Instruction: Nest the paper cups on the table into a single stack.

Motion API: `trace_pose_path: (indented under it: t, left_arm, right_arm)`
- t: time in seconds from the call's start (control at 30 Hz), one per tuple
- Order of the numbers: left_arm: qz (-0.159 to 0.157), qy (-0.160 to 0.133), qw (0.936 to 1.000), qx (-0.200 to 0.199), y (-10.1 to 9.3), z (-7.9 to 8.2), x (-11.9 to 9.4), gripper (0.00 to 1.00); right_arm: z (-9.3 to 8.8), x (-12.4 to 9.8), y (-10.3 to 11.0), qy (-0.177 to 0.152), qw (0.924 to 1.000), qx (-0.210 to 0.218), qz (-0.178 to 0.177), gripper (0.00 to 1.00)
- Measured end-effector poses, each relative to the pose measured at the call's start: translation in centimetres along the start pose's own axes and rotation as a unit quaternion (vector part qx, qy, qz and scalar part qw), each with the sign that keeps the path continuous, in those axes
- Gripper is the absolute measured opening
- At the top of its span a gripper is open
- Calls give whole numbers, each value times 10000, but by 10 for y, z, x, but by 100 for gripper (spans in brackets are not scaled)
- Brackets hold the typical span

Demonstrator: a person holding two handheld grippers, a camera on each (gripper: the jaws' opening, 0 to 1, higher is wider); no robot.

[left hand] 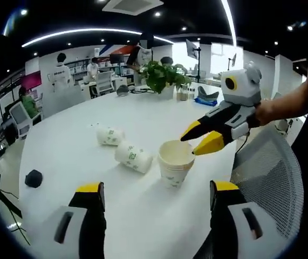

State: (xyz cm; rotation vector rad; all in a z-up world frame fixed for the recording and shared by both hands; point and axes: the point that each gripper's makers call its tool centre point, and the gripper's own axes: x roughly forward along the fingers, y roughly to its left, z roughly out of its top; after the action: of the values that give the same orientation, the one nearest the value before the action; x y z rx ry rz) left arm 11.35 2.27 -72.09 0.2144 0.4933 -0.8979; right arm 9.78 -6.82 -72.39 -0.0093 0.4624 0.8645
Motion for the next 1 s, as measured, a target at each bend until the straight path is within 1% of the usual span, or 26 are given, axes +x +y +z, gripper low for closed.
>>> trace_pose_path:
  t: [0.13,0.17,0.3,0.4,0.47,0.53,0.6,0.7,0.8,0.93,0.97,1.0]
  left_arm:
    - [33,-82,9998,-185,11,6,8,77]
    - [77,-79,9995,-294,13,8,12,77]
    - [197,7,9988,-453,25,10,27,74]
    - [276,51,9976,-633,35,11,37,69]
    - [299,55,9963,-800,40,12,46,66]
    - [322,48,9949,-954,41,14,51,65]
    - [294,64,9929,-1147,38,17,59,65]
    - [249,167,9907,-1327,35,16,68,64]
    - [222,290,9876,-1525,37,11,81,64]
    - [324,440,9867,-1529,43,7,94,67]
    - [305,375,9848,-1668,44,9,97,67]
    - [246,421,9816,-1849,45,8,101,67]
  right_arm:
    - [0,-10,-6,-42,9999,-41,-141,37]
    - [-1,-14,-8,-58,9997,-78,-208,39]
    - [-3,-27,-17,-129,9988,-150,-449,48]
    - [-6,-34,-24,-240,9980,-31,-587,54]
    - [-11,-40,-30,-283,9971,145,-691,58]
    - [-16,-45,-34,-287,9963,227,-776,60]
    - [-19,-50,-36,-302,9956,229,-852,61]
    - [-22,-57,-39,-328,9946,213,-962,65]
    - [-26,-62,-43,-334,9935,126,-1082,70]
    - [-30,-68,-47,-376,9921,67,-1198,75]
    - [-31,-69,-48,-379,9918,89,-1215,76]
    - [-33,-70,-49,-377,9916,130,-1234,76]
